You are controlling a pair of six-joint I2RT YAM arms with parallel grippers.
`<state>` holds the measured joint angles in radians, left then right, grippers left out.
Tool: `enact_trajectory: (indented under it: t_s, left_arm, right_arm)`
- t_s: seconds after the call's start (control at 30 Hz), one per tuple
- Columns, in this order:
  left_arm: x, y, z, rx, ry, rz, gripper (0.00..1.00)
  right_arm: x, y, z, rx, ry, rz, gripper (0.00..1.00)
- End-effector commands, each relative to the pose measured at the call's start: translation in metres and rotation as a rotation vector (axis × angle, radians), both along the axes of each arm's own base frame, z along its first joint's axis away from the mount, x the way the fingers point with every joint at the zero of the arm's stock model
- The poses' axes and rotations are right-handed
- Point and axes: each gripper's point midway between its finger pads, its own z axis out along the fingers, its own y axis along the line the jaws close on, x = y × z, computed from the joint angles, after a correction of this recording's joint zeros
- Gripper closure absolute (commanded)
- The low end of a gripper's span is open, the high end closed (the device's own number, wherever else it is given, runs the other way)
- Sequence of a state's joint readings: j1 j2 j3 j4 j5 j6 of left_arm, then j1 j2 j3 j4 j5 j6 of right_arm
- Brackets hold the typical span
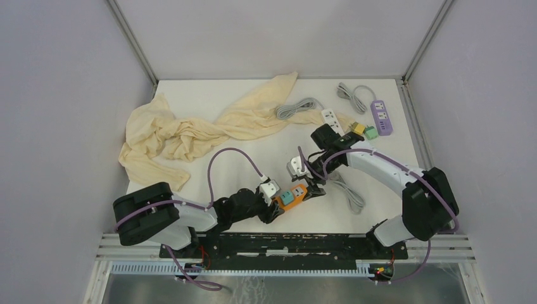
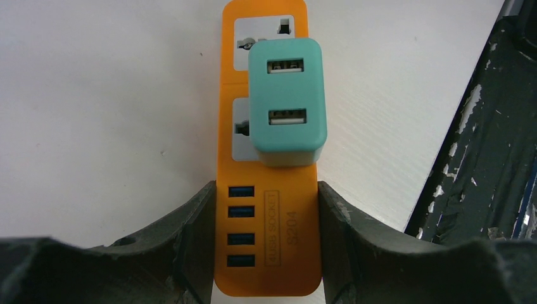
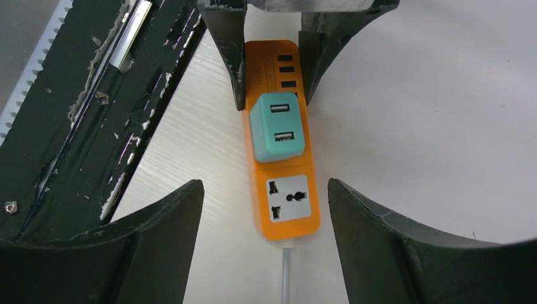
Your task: Pull the plug off the socket
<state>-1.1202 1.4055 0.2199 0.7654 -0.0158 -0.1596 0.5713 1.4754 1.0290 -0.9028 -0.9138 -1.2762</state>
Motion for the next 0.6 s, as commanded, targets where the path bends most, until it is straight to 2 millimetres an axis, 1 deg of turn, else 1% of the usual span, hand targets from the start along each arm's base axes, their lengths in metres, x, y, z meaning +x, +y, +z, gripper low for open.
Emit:
enact_trajectory:
  t_s: [0.0,0.17,0.3,0.43,0.5,0.57]
  left_arm:
    - [0.003,-0.022,0.031,-0.137,-0.004,-0.008,0.96]
    - [0.003,-0.025,0.033,-0.145,-0.003,-0.02,0.96]
    - [0.003,-0.028,0.033,-0.145,-0.001,-0.027,0.96]
    - [0.003,-0.03,0.034,-0.147,-0.004,-0.03,0.96]
    - [0.004,-0.03,0.035,-0.148,-0.007,-0.028,0.96]
    - [0.004,-0.029,0.035,-0.148,-0.012,-0.024,0.96]
  right_arm:
    - [0.001,0.014,-0.008,-0.023,0.004,-0.019,0.23]
    - [-0.006,0.028,-0.018,-0.062,0.027,-0.009,0.26]
    - [-0.013,0.035,-0.027,-0.1,0.047,0.012,0.3]
    - [-0.016,0.039,-0.033,-0.135,0.045,0.029,0.38]
    - [-0.016,0.04,-0.033,-0.145,0.038,0.031,0.44]
    - [-0.014,0.04,-0.033,-0.151,0.028,0.028,0.53]
